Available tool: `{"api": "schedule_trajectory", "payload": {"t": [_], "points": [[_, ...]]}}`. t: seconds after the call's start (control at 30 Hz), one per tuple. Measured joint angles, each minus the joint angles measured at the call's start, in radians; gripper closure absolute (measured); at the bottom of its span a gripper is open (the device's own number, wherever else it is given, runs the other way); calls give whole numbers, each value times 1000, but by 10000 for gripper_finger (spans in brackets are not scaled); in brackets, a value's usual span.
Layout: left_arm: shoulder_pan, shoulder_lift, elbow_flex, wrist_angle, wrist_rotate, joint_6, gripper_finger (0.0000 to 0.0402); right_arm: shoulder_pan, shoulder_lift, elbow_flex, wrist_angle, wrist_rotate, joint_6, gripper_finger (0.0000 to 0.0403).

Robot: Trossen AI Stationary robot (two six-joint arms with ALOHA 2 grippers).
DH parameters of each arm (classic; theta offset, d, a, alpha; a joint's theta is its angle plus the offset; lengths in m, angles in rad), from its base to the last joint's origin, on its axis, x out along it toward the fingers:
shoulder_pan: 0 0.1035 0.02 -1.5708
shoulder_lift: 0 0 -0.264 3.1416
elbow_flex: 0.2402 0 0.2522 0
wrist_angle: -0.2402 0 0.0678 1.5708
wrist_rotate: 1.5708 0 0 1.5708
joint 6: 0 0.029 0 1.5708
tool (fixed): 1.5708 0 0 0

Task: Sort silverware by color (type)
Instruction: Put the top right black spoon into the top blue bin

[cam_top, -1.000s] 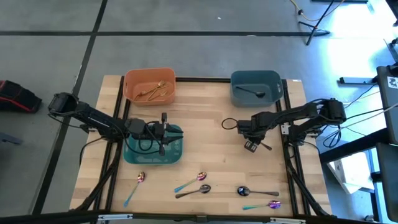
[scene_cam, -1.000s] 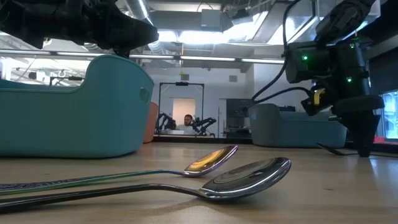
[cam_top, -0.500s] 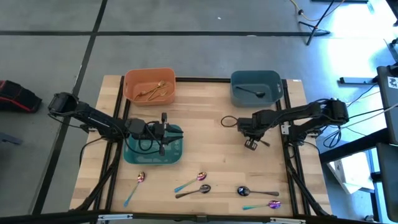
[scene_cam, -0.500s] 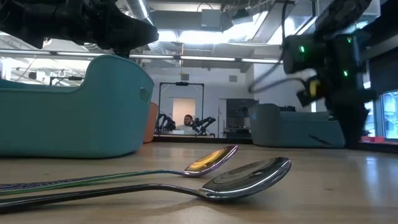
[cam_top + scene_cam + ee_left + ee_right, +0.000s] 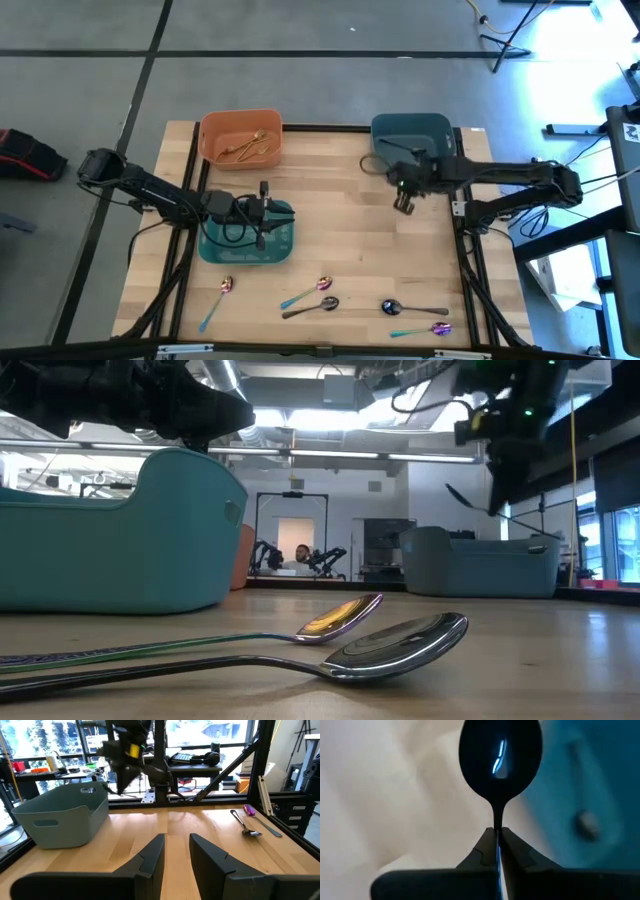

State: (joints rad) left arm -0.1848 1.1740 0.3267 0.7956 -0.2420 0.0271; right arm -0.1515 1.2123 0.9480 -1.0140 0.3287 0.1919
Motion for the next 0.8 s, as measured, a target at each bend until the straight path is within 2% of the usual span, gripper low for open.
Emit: {"api": "schedule_trajectory", "payload": {"t": [0.13, 0.3, 0.53, 0.8], "points": [[0, 0, 0, 0, 0, 0, 316, -107, -9, 35, 41, 90, -134, 402], [-6, 0, 0, 0, -1, 0, 316, -277, 0, 36, 149, 97, -307, 402], [-13, 0, 0, 6, 0, 1, 316, -500, 52, 37, 284, -23, -417, 402], [-13, 0, 0, 6, 0, 1, 316, -618, 163, 37, 355, -124, -486, 402]]}}
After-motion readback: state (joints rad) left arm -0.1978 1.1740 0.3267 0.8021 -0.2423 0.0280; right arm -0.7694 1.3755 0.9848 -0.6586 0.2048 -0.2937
